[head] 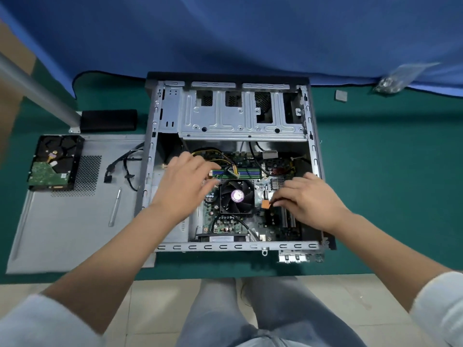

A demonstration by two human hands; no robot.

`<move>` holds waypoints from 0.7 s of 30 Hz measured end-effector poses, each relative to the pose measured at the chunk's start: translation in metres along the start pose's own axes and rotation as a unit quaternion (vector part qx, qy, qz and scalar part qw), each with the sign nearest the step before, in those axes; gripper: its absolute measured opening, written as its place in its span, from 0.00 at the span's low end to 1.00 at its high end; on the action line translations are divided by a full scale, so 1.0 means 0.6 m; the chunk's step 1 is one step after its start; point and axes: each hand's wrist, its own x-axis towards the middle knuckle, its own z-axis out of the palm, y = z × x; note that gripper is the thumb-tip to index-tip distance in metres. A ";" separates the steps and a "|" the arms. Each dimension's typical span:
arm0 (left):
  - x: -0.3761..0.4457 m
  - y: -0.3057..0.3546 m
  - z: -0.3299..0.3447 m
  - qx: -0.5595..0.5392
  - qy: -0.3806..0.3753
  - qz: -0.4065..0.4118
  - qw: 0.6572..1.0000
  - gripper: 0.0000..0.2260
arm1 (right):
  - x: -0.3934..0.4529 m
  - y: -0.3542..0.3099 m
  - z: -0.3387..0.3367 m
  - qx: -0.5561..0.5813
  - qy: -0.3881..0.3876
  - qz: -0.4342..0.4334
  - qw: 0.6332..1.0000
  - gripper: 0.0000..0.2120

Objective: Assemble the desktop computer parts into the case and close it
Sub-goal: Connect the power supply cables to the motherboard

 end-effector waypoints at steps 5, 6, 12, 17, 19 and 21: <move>0.020 0.137 0.020 -0.116 -0.162 0.034 0.979 0.28 | -0.003 0.007 0.000 0.019 0.045 -0.006 0.999 0.08; 0.024 0.153 0.035 -0.135 -0.190 0.028 0.972 0.25 | -0.005 0.007 0.001 0.024 0.052 -0.006 0.998 0.08; 0.025 0.158 0.078 -0.180 -0.147 -0.010 0.973 0.07 | -0.007 0.011 0.011 0.049 0.097 0.015 0.994 0.10; 0.012 0.157 0.097 -0.233 -0.197 -0.099 0.947 0.11 | -0.017 0.026 0.017 0.152 0.203 0.080 0.964 0.13; 0.012 0.159 0.100 -0.303 -0.217 -0.144 0.917 0.10 | -0.019 0.031 0.017 0.236 0.210 0.164 0.935 0.20; 0.021 0.170 0.104 -0.379 -0.239 -0.159 0.879 0.07 | -0.018 0.036 0.019 0.305 0.173 0.214 0.912 0.25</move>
